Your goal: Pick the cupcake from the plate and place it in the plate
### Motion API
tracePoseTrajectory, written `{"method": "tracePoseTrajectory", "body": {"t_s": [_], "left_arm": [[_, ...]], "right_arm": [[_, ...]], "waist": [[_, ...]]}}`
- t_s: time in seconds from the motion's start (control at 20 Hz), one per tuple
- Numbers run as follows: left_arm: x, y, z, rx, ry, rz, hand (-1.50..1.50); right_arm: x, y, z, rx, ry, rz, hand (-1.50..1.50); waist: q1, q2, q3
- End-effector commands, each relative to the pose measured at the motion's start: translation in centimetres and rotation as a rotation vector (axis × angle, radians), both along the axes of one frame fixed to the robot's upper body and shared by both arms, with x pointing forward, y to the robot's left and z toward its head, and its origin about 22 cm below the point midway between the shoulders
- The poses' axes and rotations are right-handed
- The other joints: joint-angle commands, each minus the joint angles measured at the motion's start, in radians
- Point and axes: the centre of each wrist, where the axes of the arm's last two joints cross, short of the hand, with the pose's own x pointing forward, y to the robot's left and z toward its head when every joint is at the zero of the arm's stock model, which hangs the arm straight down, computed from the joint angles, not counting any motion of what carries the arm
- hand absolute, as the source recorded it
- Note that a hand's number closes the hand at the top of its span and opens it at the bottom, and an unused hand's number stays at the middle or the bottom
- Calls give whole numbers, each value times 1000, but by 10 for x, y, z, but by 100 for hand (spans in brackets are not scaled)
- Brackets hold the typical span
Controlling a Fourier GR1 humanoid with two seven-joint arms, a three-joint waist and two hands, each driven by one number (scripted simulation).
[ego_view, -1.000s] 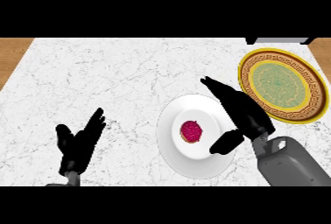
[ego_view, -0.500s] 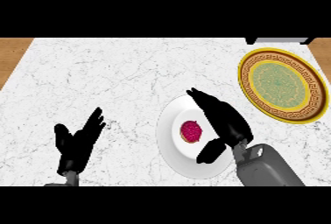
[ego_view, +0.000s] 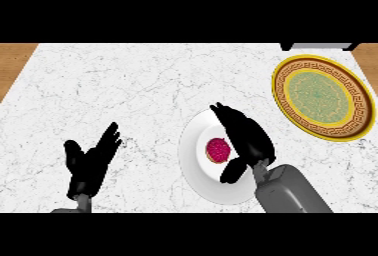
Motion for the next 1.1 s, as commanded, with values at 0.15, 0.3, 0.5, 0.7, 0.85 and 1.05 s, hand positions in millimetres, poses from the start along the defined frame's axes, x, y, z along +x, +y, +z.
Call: {"method": "tracePoseTrajectory", "body": {"t_s": [0.15, 0.3, 0.5, 0.7, 0.85, 1.05], "left_arm": [[10, 10, -14, 1, 30, 2, 0], [11, 13, -11, -3, 17, 7, 0], [-4, -10, -15, 8, 13, -1, 0], [-7, 13, -12, -8, 21, -4, 0], [3, 20, 1, 1, -1, -2, 0], [6, -2, 2, -6, 14, 16, 0]], "right_arm": [[15, 7, 0, -44, 15, -5, -150], [10, 19, -34, -51, 34, 18, -150], [15, 11, -24, -90, 73, 30, -150], [-1, 16, -65, -154, 57, 133, 150], [26, 1, -57, -185, 30, 117, 150], [26, 15, -42, -166, -32, 110, 150]], "waist": [[-2, 2, -2], [-1, 2, -2], [-2, 1, -2], [1, 2, -2], [2, 2, -2], [0, 1, -2]]}}
